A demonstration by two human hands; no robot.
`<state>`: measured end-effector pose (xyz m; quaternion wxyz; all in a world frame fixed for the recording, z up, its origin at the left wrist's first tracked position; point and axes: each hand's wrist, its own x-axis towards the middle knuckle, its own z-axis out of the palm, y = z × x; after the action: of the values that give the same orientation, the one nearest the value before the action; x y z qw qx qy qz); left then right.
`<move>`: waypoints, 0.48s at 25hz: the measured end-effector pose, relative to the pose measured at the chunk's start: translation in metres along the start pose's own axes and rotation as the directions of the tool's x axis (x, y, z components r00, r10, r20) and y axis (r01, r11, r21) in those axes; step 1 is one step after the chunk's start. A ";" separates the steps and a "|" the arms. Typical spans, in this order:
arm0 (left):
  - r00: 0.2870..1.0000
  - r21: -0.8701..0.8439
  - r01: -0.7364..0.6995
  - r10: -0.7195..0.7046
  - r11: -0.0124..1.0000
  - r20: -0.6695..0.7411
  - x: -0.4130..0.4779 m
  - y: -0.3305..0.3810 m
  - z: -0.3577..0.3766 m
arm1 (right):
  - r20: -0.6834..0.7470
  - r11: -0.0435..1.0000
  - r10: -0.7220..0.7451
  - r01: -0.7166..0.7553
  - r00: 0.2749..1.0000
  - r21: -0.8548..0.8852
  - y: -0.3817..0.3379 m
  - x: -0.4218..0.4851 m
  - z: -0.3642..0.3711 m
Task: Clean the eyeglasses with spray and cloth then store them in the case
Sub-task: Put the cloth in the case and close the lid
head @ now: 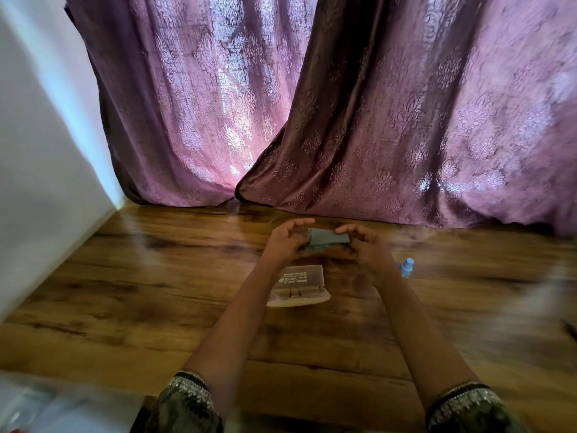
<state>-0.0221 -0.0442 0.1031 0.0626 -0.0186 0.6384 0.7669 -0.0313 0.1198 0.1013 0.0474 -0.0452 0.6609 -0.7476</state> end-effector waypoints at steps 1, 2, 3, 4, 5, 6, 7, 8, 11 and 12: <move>0.999 -0.086 0.043 -0.045 0.995 -0.012 -0.001 0.000 0.001 | 0.000 1.000 0.002 -0.002 1.000 0.012 0.001 0.001 0.000; 0.996 -0.163 0.079 -0.083 0.983 -0.022 -0.001 0.000 0.002 | 0.001 1.000 0.003 -0.003 1.000 0.018 0.002 0.001 0.001; 0.994 -0.210 0.097 -0.106 0.973 -0.032 -0.002 -0.001 0.003 | 0.002 1.000 0.006 -0.006 1.000 0.026 0.002 0.001 0.001; 0.993 -0.207 0.095 -0.107 0.974 -0.048 -0.001 -0.003 0.003 | 0.004 0.999 0.011 -0.011 1.000 0.038 0.003 0.001 0.001; 0.994 -0.165 0.078 -0.090 0.983 -0.066 -0.001 -0.004 0.004 | 0.006 0.998 0.018 -0.018 1.000 0.054 0.003 0.001 0.001; 0.995 -0.098 0.052 -0.061 0.994 -0.085 -0.001 -0.004 0.004 | 0.002 0.997 0.029 -0.029 1.000 0.075 0.003 0.001 0.002; 0.994 -0.040 0.028 -0.032 0.999 -0.104 -0.001 -0.005 0.005 | -0.006 0.993 0.046 -0.045 0.999 0.106 0.003 0.002 0.002; 0.992 -0.006 0.010 -0.011 1.000 -0.122 -0.001 -0.004 0.006 | -0.019 0.986 0.076 -0.073 0.997 0.149 0.003 0.003 0.002; 0.984 0.052 -0.020 0.029 0.998 -0.175 -0.001 -0.001 0.008 | -0.033 0.940 0.220 -0.202 0.975 0.274 0.000 0.004 0.001; 0.980 0.121 -0.045 0.068 0.992 -0.189 0.000 -0.001 0.008 | -0.035 0.935 0.253 -0.235 0.967 0.267 0.000 0.004 0.000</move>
<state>-0.0215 -0.0360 0.1033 -0.0204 -0.0709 0.6852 0.7246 -0.0352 0.1193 0.1018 0.1225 0.0696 0.5587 -0.8173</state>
